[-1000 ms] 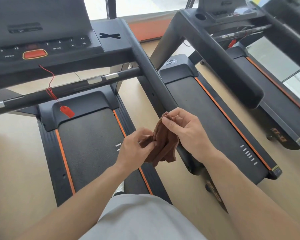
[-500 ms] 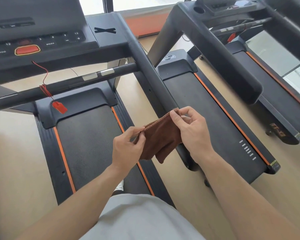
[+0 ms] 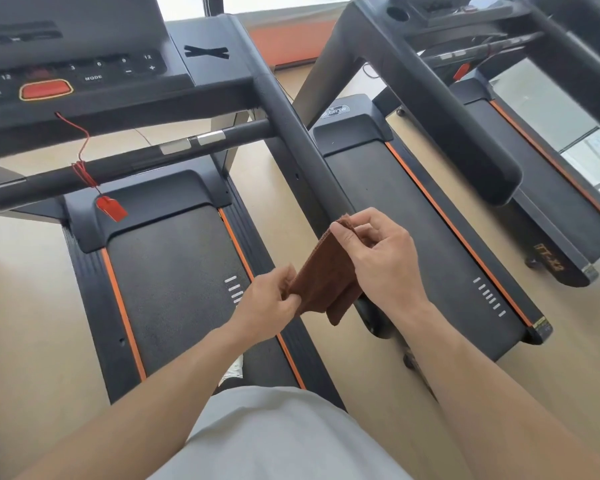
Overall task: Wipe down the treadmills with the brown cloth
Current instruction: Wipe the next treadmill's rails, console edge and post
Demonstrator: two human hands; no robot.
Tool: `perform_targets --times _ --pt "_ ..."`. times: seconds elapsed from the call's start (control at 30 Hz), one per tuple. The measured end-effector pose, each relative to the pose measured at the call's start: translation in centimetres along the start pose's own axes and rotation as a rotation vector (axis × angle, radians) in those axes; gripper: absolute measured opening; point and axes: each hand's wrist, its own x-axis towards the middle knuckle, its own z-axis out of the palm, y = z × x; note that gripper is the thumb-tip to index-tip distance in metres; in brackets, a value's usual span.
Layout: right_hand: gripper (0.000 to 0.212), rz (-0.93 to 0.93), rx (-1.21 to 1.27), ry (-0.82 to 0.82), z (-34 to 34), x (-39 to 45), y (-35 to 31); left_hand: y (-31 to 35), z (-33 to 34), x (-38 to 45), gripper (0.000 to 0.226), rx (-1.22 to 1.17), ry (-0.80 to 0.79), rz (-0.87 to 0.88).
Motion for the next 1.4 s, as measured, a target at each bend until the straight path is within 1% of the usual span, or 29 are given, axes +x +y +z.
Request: perform_targets --times 0.03,0.1,0.2,0.27,0.33,0.4,0.47,0.57,0.63,0.7,0.8,0.83,0.9,0.93,0.97,1.0,1.03,1.07,1.1,1.13,1.17,1.23,1.27,1.33,1.4 --pt "0.013 -0.003 0.001 -0.003 0.0 -0.1 0.1 -0.1 0.1 0.0 0.013 0.012 -0.023 -0.004" --pt "0.013 0.002 -0.004 0.012 -0.1 -0.3 0.4 -0.4 0.2 0.2 0.015 0.012 -0.021 -0.021" --pt "0.015 0.053 -0.011 0.062 -0.6 -0.7 1.3 -0.9 0.0 0.9 0.027 0.031 0.005 -0.073" --pt "0.015 0.103 -0.025 0.065 -1.2 -1.1 2.2 -1.1 -0.5 1.4 0.031 0.036 0.049 -0.104" --pt "0.015 0.154 -0.038 0.046 -1.9 -1.9 3.3 -1.1 -1.0 1.8 0.033 0.099 0.1 -0.086" --pt "0.016 0.193 -0.032 0.007 -2.3 -2.9 4.2 -1.0 -1.1 2.2 0.039 0.221 0.118 -0.029" --pt "0.017 0.226 -0.015 -0.05 -2.7 -4.1 4.9 -1.4 -0.5 2.4 0.044 0.313 0.07 0.003" --pt "0.016 0.25 -0.026 -0.087 -4.1 -5.7 6.0 -2.4 1.4 2.0 0.039 0.379 -0.091 -0.077" --pt "0.015 0.267 -0.076 -0.043 -5.8 -6.3 6.5 -2.1 2.9 1.4 0.033 0.332 -0.165 -0.091" --pt "0.016 0.276 -0.118 0.057 -7.9 -5.9 6.5 -0.5 4.2 1.1 0.027 0.28 -0.156 0.0" --pt "0.017 0.214 -0.145 0.214 -10.7 -3.3 5.6 2.9 5.0 2.0 0.022 0.155 -0.032 0.091" --pt "0.017 0.171 -0.128 0.248 -11.2 -1.8 5.1 4.1 5.0 2.7 0.023 0.087 0.049 0.093" --pt "0.018 0.096 -0.098 0.293 -11.6 1.6 4.7 6.1 4.5 4.6 0.025 -0.038 0.271 0.06" --pt "0.028 0.068 -0.136 0.288 -11.4 3.2 4.8 6.7 4.3 5.6 0.027 -0.081 0.391 0.017" --pt "0.045 0.056 -0.219 0.248 -11.1 4.7 5.2 6.8 4.2 6.5 0.029 -0.117 0.491 -0.048" --pt "0.058 0.068 -0.304 0.175 -10.6 5.6 5.8 6.7 4.3 7.1 0.033 -0.159 0.555 -0.128" --pt "0.065 0.119 -0.36 0.068 -9.9 6.0 6.5 6.2 4.8 7.3 0.038 -0.203 0.568 -0.23" --pt "0.067 0.181 -0.38 -0.071 -8.7 5.7 7.4 5.7 5.7 7.0 0.044 -0.245 0.533 -0.336" --pt "0.068 0.243 -0.371 -0.219 -7.3 4.8 8.4 5.1 7.0 6.5 0.048 -0.273 0.46 -0.436" --pt "0.07 0.284 -0.365 -0.327 -5.7 3.5 9.6 4.6 8.3 5.9 0.051 -0.294 0.361 -0.51" --pt "0.073 0.289 -0.393 -0.365 -4.3 2.2 10.7 4.3 9.6 5.4 0.053 -0.317 0.254 -0.557" --pt "0.075 0.225 -0.506 -0.283 -2.3 0.5 12.5 4.3 11.7 5.4 0.055 -0.408 0.094 -0.592" --pt "0.073 0.202 -0.541 -0.24 -1.9 0.5 12.9 4.5 12.5 5.8 0.055 -0.474 0.062 -0.604" --pt "0.069 0.17 -0.537 -0.243 -1.9 1.2 13.3 4.6 13.6 6.9 0.055 -0.625 0.083 -0.622" --pt "0.067 0.126 -0.532 -0.272 -2.0 2.0 13.6 4.0 14.7 7.6 0.054 -0.693 0.144 -0.603"
